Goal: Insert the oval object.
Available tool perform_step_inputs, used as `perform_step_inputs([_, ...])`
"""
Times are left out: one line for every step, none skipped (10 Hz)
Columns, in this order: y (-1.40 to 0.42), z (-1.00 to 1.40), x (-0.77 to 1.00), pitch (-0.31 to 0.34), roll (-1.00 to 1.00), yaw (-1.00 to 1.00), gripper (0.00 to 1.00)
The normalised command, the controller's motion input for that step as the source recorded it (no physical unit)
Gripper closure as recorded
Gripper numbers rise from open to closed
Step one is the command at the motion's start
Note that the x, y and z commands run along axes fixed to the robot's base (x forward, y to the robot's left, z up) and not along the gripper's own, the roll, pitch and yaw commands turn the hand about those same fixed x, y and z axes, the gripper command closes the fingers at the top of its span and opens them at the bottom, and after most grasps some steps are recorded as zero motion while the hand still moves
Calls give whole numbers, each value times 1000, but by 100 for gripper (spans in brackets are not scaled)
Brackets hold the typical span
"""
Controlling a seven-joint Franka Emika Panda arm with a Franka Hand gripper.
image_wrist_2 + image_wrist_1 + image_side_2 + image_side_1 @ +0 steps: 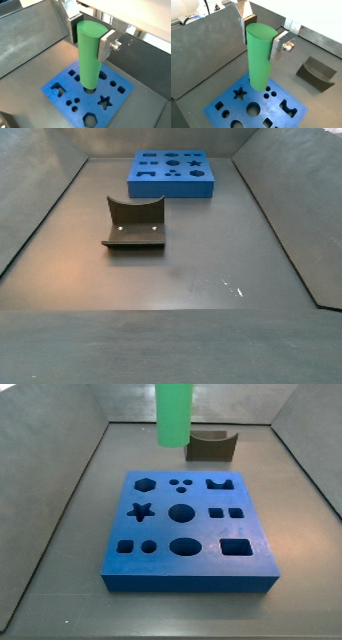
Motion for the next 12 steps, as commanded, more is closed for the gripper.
perform_step_inputs([-1000, -734, 403, -103, 66, 0, 100])
perform_step_inputs([-1000, -823, 269, -131, 96, -20, 100])
perform_step_inputs([-1000, -746, 191, -80, 151, 0, 100])
perform_step_inputs([-1000, -689, 143, -36, 201, 0, 100])
perform_step_inputs([-1000, -680, 143, -1, 197, 0, 100])
perform_step_inputs([-1000, -689, 203, 1, 166, 0, 100])
perform_step_inputs([-943, -457, 29, 70, 13, -231, 100])
perform_step_inputs([-734, -177, 51, 139, 1, -403, 100])
perform_step_inputs([-506, 0, 89, 130, 61, -420, 100])
perform_step_inputs([-83, 0, 0, 9, 0, -29, 100])
perform_step_inputs([0, -77, 0, 0, 0, 0, 100])
perform_step_inputs([109, -374, 0, 0, 54, -46, 100])
